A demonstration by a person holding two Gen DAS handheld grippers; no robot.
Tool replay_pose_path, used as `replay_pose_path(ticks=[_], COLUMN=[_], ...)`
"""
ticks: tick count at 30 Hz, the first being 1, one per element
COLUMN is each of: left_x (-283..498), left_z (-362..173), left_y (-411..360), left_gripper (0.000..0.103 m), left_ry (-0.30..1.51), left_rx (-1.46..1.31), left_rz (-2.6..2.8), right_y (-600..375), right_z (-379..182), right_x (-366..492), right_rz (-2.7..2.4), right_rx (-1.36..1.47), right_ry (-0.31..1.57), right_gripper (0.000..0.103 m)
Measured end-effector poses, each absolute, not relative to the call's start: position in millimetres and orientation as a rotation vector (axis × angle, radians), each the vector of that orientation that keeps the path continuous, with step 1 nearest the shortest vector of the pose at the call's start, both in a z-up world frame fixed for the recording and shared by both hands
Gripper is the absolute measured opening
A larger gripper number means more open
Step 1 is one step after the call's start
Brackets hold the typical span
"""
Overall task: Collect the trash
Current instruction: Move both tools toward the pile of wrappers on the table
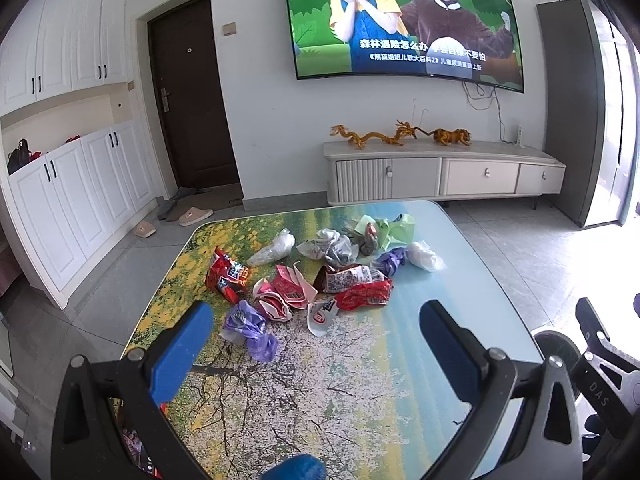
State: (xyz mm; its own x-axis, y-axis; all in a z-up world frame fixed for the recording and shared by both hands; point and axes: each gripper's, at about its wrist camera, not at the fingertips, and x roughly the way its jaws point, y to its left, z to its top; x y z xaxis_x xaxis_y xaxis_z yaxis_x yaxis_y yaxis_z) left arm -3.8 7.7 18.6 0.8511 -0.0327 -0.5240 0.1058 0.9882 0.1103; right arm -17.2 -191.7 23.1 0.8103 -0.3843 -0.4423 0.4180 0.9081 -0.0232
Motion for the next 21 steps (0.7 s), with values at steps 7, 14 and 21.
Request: replay_pose_path(ticks=[7, 14, 21], left_x=[-5.0, -3.7, -6.8], left_z=[18.7, 17.6, 16.3], left_y=[6.2, 9.7, 9.5], left_gripper=[0.103, 0.103, 0.103], left_ry=[0.553, 0.576, 0.573], left_rx=[0.147, 0.131, 0.131], left_rz=[-0.093, -0.108, -0.121], right_y=[-188.3, -184.8, -181.0], right_z=[21.1, 21.8, 21.9], right_x=[-14.4, -13.5, -13.8], right_rz=[-0.417, -0.395, -0.362], right_rx=[0.073, 0.069, 0.070], right_ry=[0.480, 0.501, 0.513], right_gripper=[0.103, 0.103, 0.103])
